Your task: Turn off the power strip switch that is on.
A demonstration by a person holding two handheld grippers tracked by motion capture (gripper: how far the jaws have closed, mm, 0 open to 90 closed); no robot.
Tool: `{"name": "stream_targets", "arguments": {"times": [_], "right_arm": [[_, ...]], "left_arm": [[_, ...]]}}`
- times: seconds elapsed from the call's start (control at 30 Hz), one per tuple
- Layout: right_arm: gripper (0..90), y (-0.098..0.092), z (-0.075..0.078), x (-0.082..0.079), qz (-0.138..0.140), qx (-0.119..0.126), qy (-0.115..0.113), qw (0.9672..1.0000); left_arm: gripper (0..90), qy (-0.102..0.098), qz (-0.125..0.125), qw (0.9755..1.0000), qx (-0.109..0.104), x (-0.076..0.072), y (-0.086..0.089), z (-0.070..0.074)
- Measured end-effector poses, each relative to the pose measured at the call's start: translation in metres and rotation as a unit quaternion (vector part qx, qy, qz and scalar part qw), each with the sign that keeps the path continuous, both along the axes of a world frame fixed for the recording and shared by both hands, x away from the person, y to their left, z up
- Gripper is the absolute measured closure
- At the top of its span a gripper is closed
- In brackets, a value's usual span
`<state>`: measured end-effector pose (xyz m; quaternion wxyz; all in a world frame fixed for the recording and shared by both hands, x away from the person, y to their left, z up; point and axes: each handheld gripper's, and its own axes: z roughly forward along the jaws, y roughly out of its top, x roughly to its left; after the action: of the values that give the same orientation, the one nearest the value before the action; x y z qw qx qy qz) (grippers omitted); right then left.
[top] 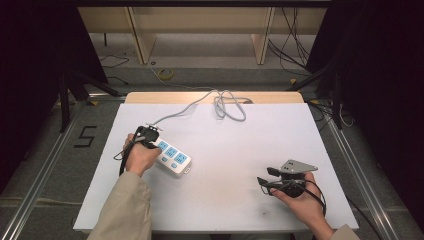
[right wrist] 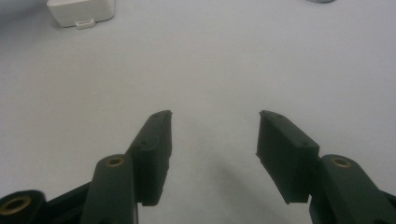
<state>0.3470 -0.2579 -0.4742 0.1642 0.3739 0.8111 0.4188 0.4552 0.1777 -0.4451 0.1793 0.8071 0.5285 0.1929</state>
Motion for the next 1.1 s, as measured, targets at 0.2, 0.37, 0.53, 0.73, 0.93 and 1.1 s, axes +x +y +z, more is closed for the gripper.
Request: {"name": "stream_targets", "arguments": {"times": [0.2,0.37,0.53,0.73,0.93,1.1], "right_arm": [[45.9,0.0000,0.0000,0.0000,0.000,0.000,0.000,1.0000],[45.9,-0.0004,0.0002,-0.0002,-0.001,0.001,0.000,1.0000],[45.9,-0.0003,0.0001,-0.0001,0.000,0.000,0.000,1.0000],[45.9,-0.0004,0.0002,0.0000,-0.001,0.000,0.000,1.0000],[45.9,-0.0005,0.0003,-0.0001,0.000,0.000,0.000,1.0000],[45.9,-0.0005,0.0003,0.0000,0.000,0.000,0.000,1.0000]], "left_arm": [[89.9,0.003,0.000,1.0000,0.004,0.0002,-0.0008,0.0003],[89.9,0.003,0.001,1.0000,0.004,0.0000,-0.0015,0.0001],[89.9,0.008,0.004,0.9999,-0.009,0.0003,0.0012,-0.0002],[89.8,0.007,-0.002,1.0000,-0.003,-0.0002,0.0009,-0.0001],[89.8,0.006,-0.001,1.0000,-0.001,-0.0005,0.0002,-0.0002],[89.8,0.004,-0.002,1.0000,-0.002,-0.0003,0.0007,-0.0003]]}}
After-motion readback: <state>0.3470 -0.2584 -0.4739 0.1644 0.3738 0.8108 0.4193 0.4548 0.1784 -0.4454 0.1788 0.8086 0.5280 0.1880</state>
